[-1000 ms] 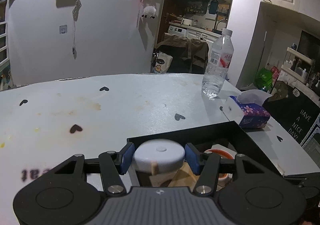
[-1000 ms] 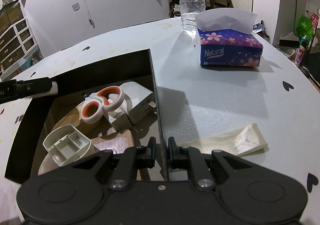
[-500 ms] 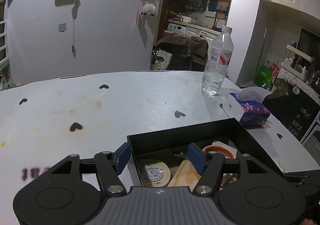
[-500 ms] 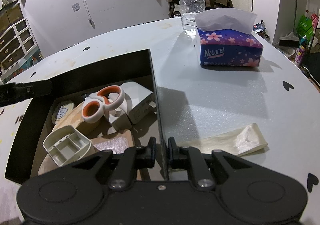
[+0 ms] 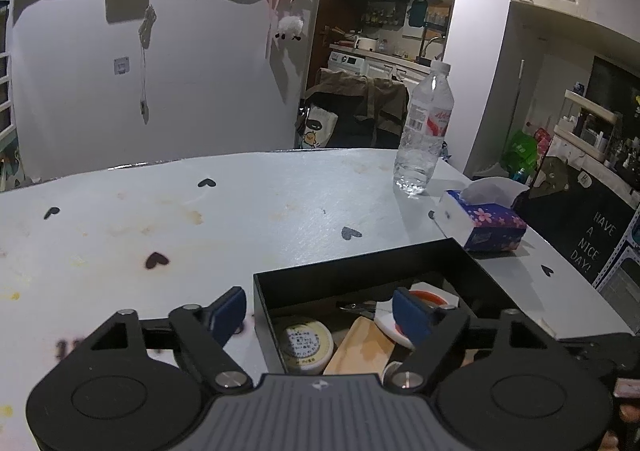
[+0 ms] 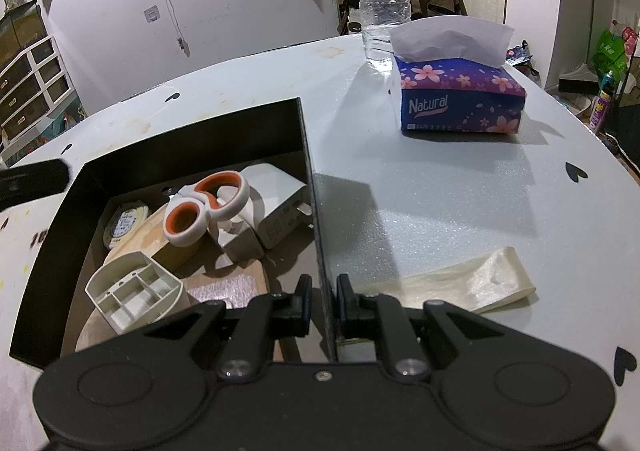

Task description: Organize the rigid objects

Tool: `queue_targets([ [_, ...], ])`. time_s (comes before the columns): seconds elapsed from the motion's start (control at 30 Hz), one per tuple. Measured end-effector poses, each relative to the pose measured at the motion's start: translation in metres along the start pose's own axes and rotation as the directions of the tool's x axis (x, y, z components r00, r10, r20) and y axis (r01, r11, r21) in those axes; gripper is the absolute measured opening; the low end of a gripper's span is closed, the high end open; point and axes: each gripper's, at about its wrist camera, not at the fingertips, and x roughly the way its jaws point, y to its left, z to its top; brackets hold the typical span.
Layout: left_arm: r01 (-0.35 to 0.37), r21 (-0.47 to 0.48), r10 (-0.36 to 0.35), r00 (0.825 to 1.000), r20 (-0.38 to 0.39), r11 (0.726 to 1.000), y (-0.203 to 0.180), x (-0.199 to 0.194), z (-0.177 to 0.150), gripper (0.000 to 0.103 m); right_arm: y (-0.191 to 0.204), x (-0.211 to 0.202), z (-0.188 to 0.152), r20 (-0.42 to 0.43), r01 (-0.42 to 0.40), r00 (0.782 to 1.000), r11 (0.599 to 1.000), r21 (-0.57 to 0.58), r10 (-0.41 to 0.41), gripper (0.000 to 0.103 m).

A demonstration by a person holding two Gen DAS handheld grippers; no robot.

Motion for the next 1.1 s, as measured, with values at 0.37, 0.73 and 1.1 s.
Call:
queue_targets([
  [0.37,0.008,-0.002,-0.008,0.999,0.041,1.000,-0.004,-0.049,-0.012,0.095,0.008,-0.015,0.004,0.053,0.021,0.998,0.998,-0.062,-0.017,0.026],
  [0.73,-0.042,-0.056,0.048,0.993,0.111,0.998,-0.002,-0.090,-0.028,0.103,0.017,-0.104,0.000,0.259,-0.037,0.964,0.995,-0.095,0.061,0.065],
  [1.1,-0.107,-0.059,0.115,0.981,0.155,0.993,-0.011,-0.119,-0.061,0.103,0.012,-0.151,-0.041,0.352,-0.007,0.935,0.996,-0.093,0.040,0.093],
])
